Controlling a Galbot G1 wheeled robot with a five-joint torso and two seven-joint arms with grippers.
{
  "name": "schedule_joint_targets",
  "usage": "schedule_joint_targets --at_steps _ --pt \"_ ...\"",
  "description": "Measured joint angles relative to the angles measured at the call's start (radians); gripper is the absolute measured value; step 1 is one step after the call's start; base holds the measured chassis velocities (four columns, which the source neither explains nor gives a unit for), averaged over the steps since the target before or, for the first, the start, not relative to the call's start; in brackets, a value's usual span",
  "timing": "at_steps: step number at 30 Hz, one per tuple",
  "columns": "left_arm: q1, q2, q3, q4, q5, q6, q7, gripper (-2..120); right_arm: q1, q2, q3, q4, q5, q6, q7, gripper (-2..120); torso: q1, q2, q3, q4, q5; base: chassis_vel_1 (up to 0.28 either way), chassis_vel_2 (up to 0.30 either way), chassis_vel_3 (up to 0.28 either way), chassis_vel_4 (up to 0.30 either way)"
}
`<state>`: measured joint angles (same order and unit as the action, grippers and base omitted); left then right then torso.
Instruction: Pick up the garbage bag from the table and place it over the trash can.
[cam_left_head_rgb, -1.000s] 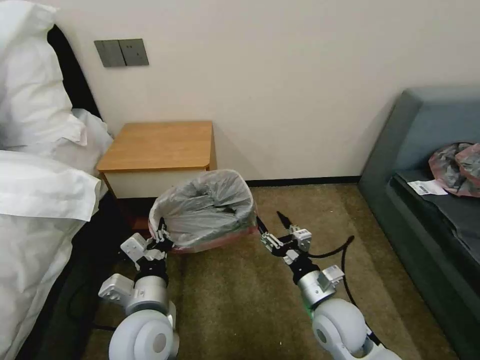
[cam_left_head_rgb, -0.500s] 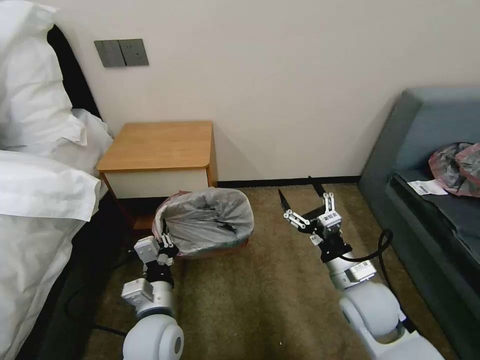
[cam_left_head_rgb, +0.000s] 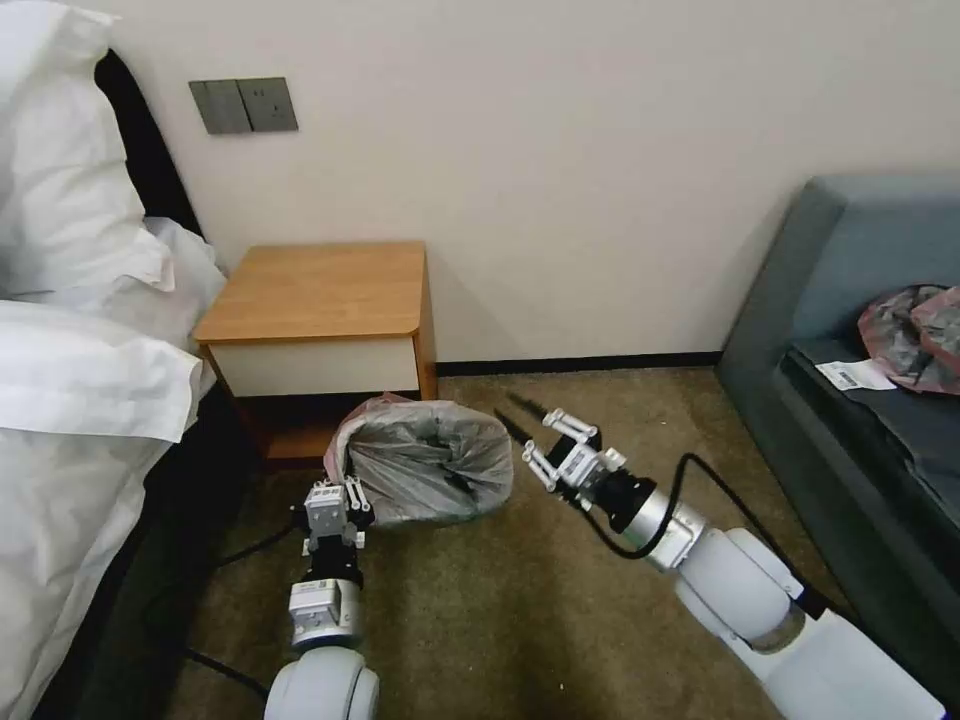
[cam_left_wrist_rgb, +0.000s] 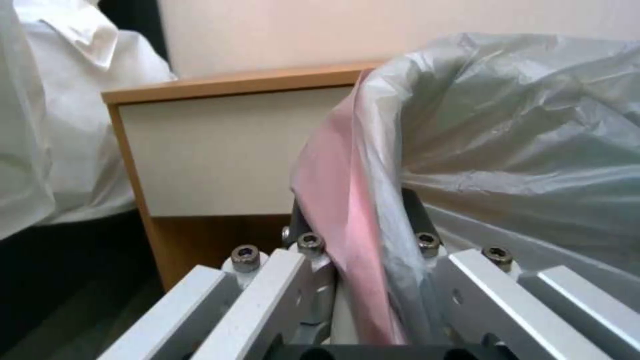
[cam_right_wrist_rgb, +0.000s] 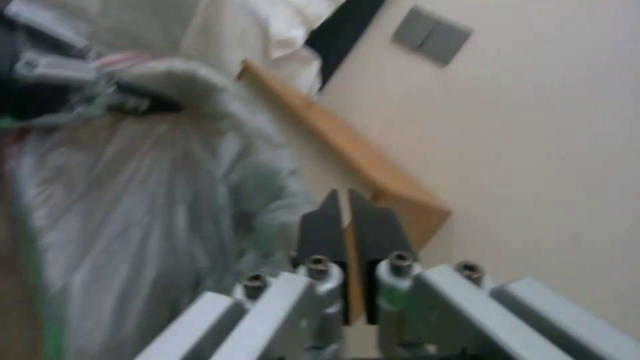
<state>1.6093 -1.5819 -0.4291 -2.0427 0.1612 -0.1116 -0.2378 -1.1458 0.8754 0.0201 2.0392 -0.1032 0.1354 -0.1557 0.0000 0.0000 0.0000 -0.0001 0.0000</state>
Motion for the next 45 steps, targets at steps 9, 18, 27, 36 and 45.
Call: schedule_joint_targets --at_steps 9,18,27,36,45 --pt "0.0 -0.01 0.003 0.016 0.03 -0.009 -0.001 7 0.12 0.018 -0.183 -0.085 0.047 -0.093 0.002 0 0.0 0.0 0.0 0.0 0.0 0.0 0.0 0.0 0.0" --pt "0.0 -0.018 0.009 0.022 0.049 -0.012 0.0 7 0.29 0.08 -0.346 -0.216 0.137 -0.187 0.029 0 0.0 0.0 0.0 0.0002 -0.0001 0.0 0.0 0.0 0.0" --pt "0.016 -0.017 0.027 0.005 0.097 -0.018 0.02 7 0.442 0.125 -0.492 -0.343 0.173 -0.228 0.061 0 0.0 0.0 0.0 0.0002 0.0001 0.0 0.0 0.0 0.0" --pt "0.035 -0.019 0.049 0.002 0.163 -0.048 0.04 7 0.535 0.146 -0.601 -0.415 0.185 -0.262 0.074 0 0.0 0.0 0.0 0.0 0.0006 0.0 0.0 0.0 0.0" --pt "0.07 -0.018 0.084 -0.013 0.235 -0.082 0.043 7 0.542 0.198 -0.609 -0.487 0.166 -0.256 0.082 0 0.0 0.0 0.0 -0.0007 0.0035 0.0 0.0 0.0 0.0"
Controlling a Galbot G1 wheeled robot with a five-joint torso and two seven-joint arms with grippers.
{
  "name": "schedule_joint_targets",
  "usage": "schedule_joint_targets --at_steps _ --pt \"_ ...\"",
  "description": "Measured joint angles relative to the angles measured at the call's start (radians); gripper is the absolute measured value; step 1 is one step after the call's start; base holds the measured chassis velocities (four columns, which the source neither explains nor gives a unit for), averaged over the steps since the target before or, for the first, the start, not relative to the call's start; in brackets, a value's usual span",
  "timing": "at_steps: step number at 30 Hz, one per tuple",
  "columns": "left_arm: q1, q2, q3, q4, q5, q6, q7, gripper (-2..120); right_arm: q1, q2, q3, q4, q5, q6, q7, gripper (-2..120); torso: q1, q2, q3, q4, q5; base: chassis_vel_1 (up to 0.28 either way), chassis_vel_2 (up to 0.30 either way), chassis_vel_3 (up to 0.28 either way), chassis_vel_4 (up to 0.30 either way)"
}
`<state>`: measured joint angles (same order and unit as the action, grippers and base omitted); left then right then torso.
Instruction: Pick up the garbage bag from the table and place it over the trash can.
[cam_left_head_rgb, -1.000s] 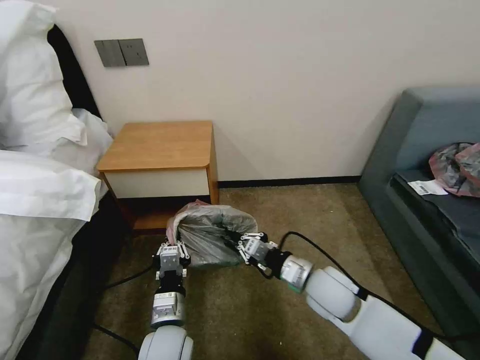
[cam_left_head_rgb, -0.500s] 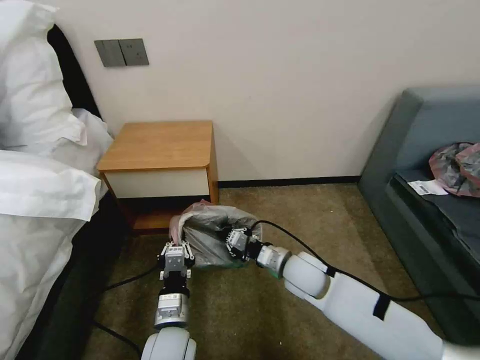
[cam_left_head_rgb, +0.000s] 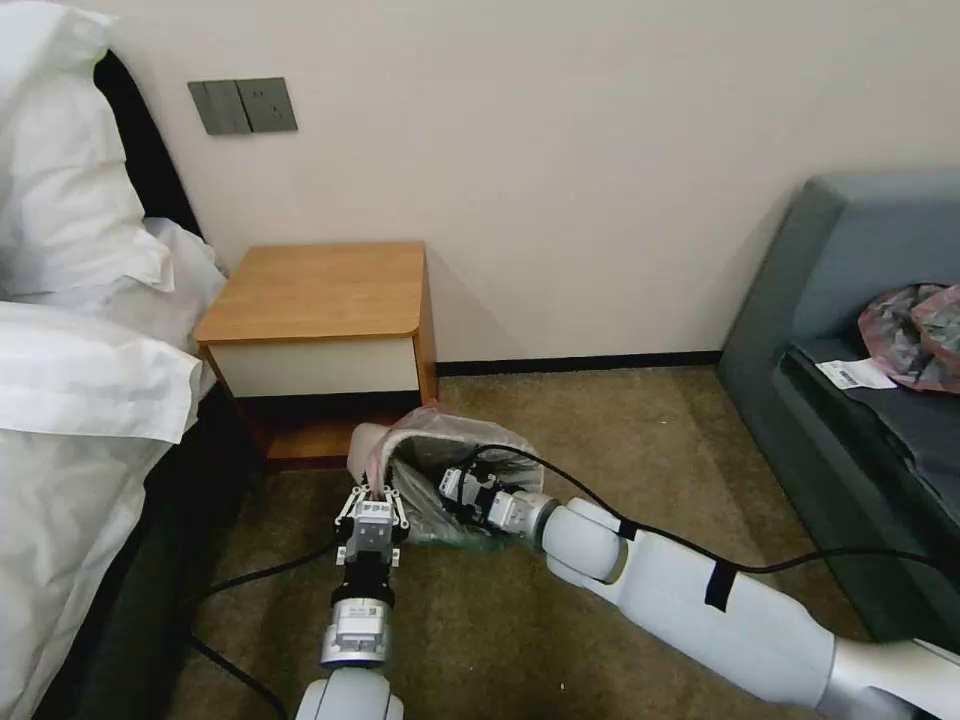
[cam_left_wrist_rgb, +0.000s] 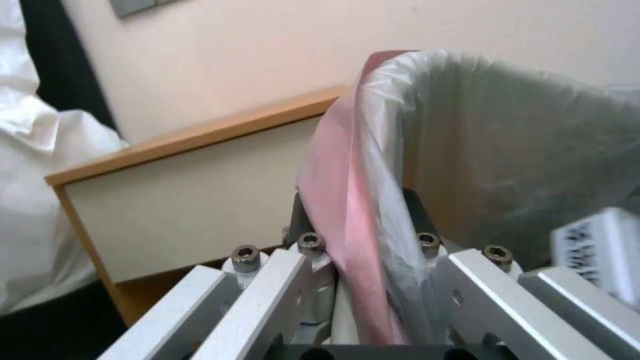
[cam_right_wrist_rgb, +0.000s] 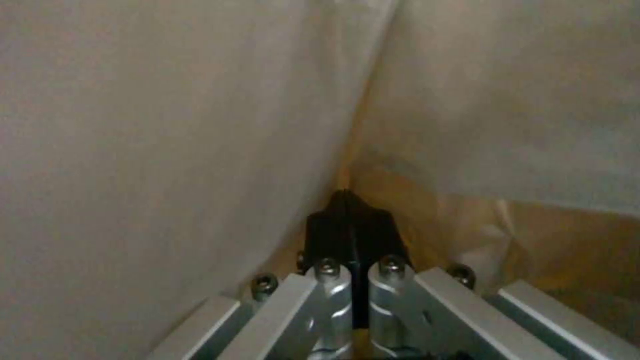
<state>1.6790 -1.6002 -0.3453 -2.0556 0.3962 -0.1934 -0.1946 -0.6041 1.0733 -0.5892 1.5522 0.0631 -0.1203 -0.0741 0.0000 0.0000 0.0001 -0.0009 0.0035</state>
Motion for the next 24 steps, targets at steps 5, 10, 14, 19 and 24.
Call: schedule_joint_targets --at_steps 5,10,14,19,24 --pt "0.014 0.0 0.0 -0.003 0.018 -0.011 0.0 7 0.003 0.012 -0.003 -0.024 -0.006 0.005 0.002 0 0.0 0.0 0.0 0.0004 -0.0011 0.0 0.0 0.0 0.0" --pt "0.016 -0.001 0.0 -0.003 0.024 -0.015 0.0 7 0.004 0.02 -0.002 -0.038 -0.007 0.01 0.006 0 0.0 0.0 0.0 0.0009 -0.0022 0.0 0.0 0.0 0.0" --pt "0.011 -0.002 0.0 -0.002 0.023 -0.015 0.0 7 0.0 0.018 0.006 -0.029 -0.005 0.012 0.011 0 0.0 0.0 0.0 0.0021 -0.002 0.0 0.0 0.0 0.0" --pt "0.0 -0.002 0.0 -0.002 0.009 -0.009 0.0 7 -0.011 0.007 0.019 0.014 0.002 0.011 0.016 0 0.0 0.0 0.0 0.0017 -0.0032 0.0 0.0 0.0 0.0" --pt "-0.014 -0.006 -0.014 0.002 -0.012 0.001 -0.002 7 -0.028 -0.011 0.029 0.072 0.011 0.004 0.02 0 0.0 0.0 0.0 0.0011 -0.0052 0.0 0.0 0.0 0.0"
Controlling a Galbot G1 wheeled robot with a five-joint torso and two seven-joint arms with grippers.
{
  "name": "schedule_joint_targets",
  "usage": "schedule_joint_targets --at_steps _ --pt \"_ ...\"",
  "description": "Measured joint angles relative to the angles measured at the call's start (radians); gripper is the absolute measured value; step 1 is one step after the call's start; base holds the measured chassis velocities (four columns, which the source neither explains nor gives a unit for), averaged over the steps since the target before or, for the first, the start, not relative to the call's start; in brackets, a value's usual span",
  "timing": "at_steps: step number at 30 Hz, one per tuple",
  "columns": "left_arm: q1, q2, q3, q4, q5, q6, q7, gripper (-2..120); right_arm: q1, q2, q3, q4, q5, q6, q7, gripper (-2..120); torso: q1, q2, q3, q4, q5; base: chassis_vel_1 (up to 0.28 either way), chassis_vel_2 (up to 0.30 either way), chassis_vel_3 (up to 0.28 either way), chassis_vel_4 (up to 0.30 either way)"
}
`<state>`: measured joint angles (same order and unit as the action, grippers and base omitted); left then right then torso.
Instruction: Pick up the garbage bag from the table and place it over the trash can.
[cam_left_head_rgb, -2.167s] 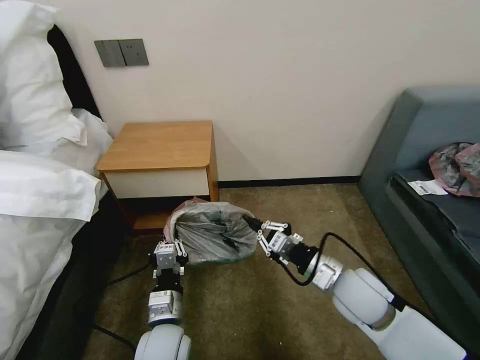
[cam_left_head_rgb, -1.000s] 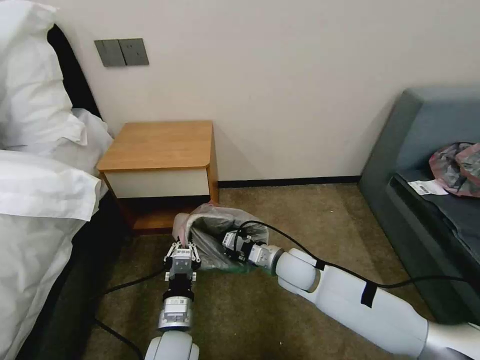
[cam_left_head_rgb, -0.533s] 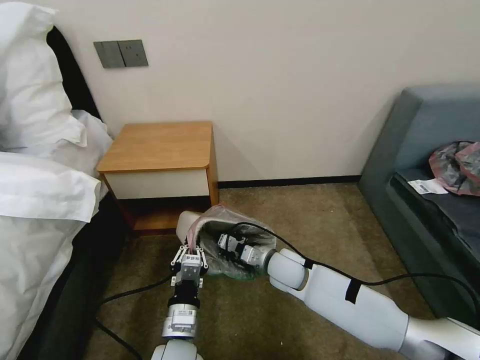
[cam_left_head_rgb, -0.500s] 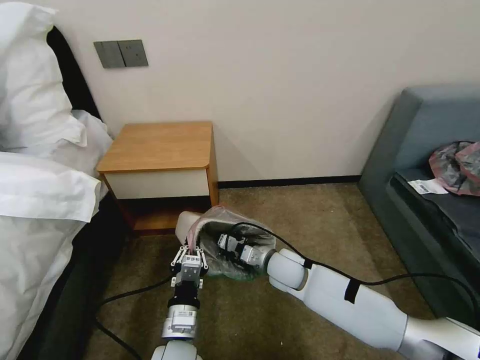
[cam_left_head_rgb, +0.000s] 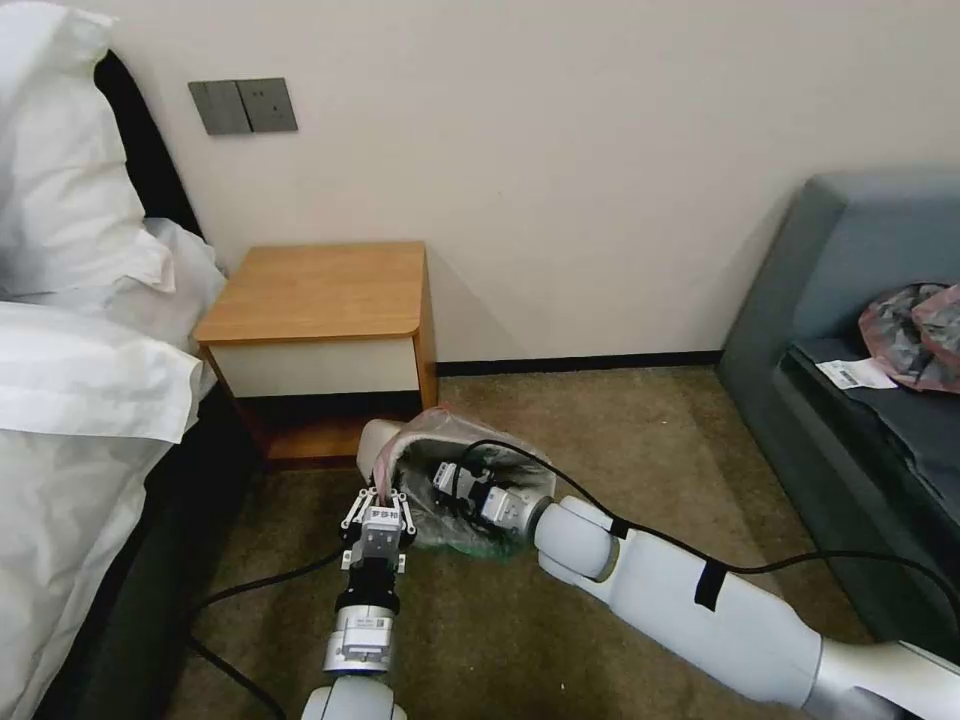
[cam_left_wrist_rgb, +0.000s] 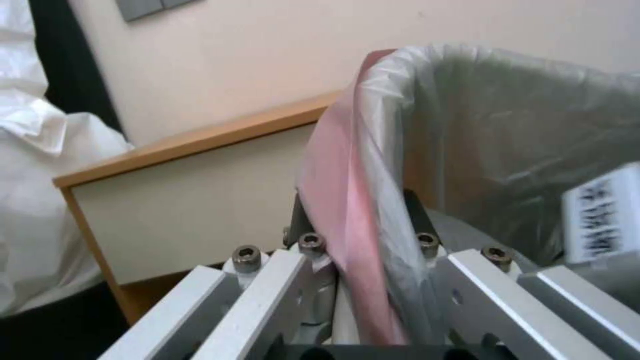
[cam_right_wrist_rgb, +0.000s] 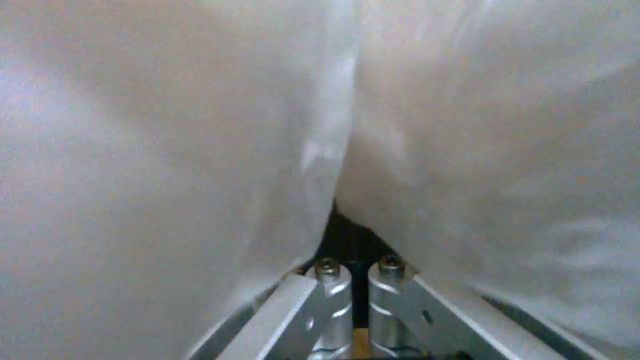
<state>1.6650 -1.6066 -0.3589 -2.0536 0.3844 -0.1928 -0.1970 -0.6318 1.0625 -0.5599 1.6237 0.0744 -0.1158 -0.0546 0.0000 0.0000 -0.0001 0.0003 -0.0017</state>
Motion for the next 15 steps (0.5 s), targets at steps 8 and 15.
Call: schedule_joint_targets --at_steps 8,15 --pt "-0.014 -0.002 -0.015 0.017 -0.021 0.013 -0.002 7 -0.029 -0.023 0.018 0.051 0.001 0.0 0.001 0 0.0 0.0 0.0 -0.0003 0.0 0.0 0.0 0.0 0.0" --pt "-0.016 0.002 -0.029 0.053 -0.039 0.017 -0.006 7 -0.084 -0.065 0.09 0.118 0.006 0.008 0.001 0 0.0 0.0 0.0 -0.0006 0.0014 0.0 0.0 0.0 0.0"
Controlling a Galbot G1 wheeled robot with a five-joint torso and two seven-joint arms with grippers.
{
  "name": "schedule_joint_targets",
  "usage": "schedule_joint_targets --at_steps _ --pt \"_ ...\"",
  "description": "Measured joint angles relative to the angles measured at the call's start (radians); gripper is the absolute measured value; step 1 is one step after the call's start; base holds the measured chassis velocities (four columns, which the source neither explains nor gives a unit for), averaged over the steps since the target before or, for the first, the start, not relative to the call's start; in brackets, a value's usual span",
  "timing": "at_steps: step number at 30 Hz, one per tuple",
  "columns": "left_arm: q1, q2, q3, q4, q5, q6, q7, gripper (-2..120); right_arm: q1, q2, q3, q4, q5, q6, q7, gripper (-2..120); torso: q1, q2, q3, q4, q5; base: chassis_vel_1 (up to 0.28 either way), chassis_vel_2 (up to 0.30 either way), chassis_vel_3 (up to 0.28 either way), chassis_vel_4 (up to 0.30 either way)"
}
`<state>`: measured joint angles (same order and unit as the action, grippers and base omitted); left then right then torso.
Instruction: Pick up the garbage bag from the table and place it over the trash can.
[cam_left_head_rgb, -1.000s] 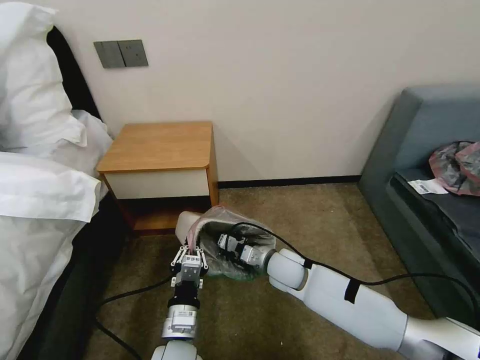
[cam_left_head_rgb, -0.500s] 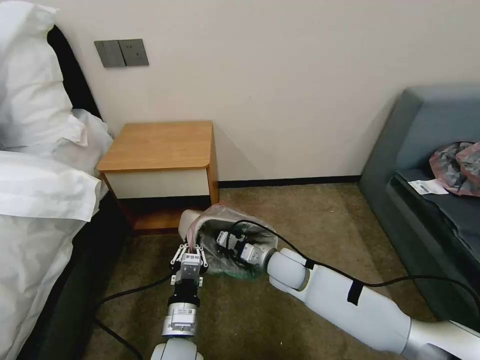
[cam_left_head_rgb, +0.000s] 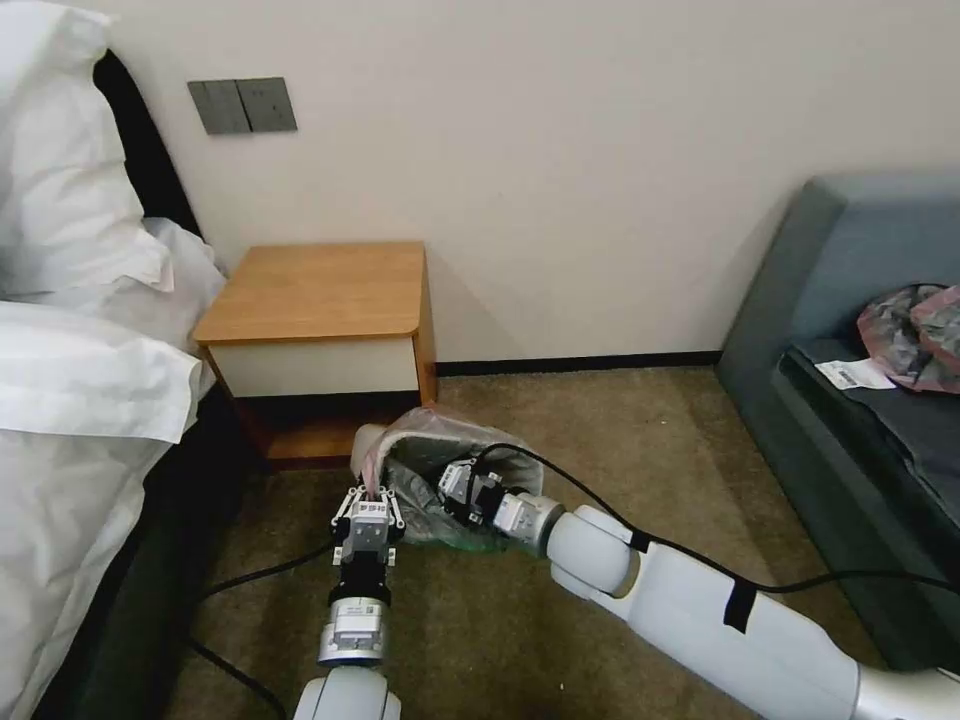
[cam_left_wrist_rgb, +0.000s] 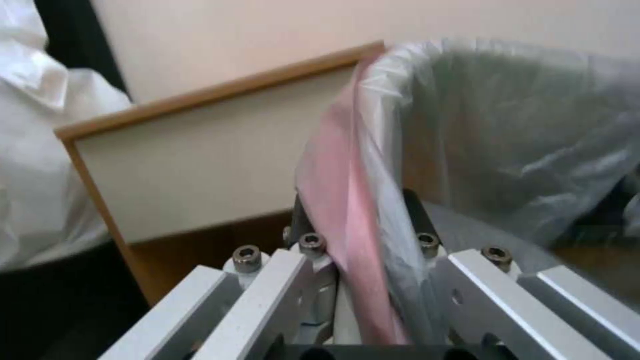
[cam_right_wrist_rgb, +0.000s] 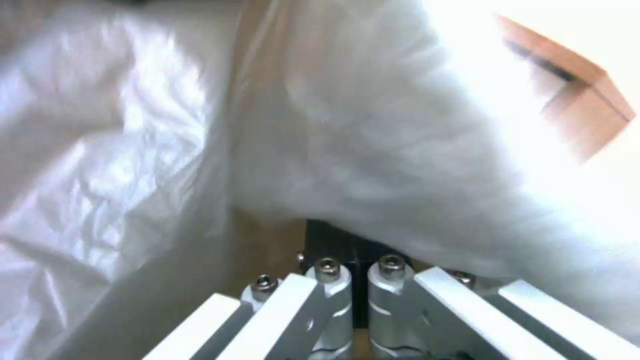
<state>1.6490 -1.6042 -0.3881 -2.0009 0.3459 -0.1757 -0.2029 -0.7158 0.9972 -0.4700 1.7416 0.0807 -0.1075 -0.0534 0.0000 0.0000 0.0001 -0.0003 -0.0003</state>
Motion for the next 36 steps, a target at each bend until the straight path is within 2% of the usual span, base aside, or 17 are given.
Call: schedule_joint_targets --at_steps 3,17,23,29,31,33,36 --pt "-0.002 0.001 -0.001 0.004 -0.005 0.0 -0.004 7 -0.021 -0.014 0.019 0.023 0.003 0.001 0.0 0 0.0 0.0 0.0 0.0007 0.0002 0.0 0.0 0.0 0.0" --pt "-0.026 0.006 -0.012 0.027 -0.062 0.029 -0.013 7 -0.179 -0.096 0.138 0.15 0.003 0.035 -0.012 0 0.0 0.0 0.0 0.0002 -0.0005 0.0 0.0 0.0 0.0" --pt "-0.038 0.021 -0.009 0.02 -0.2 0.08 -0.022 7 -0.27 -0.117 0.241 0.248 0.002 0.077 -0.012 0 0.0 0.0 0.0 0.0001 -0.0015 0.0 0.0 0.0 0.0" --pt "-0.035 0.041 0.001 0.003 -0.319 0.124 -0.021 7 -0.306 -0.106 0.297 0.28 0.002 0.095 -0.011 0 0.0 0.0 0.0 0.0002 -0.0021 0.0 0.0 0.0 0.0" --pt "-0.038 0.064 -0.007 -0.011 -0.434 0.157 -0.002 7 -0.361 -0.07 0.38 0.302 0.0 0.118 -0.003 0 0.0 0.0 0.0 0.0005 -0.0006 0.0 0.0 0.0 0.0" --pt "-0.039 0.069 -0.009 -0.013 -0.456 0.162 0.003 7 -0.374 -0.061 0.398 0.307 -0.001 0.124 -0.002 0 0.0 0.0 0.0 0.0004 -0.0005 0.0 0.0 0.0 0.0" --pt "-0.049 0.092 -0.019 -0.029 -0.562 0.198 0.034 7 -0.489 0.009 0.532 0.33 -0.007 0.162 0.01 0 0.0 0.0 0.0 0.0005 -0.0002 0.0 0.0 0.0 0.0"
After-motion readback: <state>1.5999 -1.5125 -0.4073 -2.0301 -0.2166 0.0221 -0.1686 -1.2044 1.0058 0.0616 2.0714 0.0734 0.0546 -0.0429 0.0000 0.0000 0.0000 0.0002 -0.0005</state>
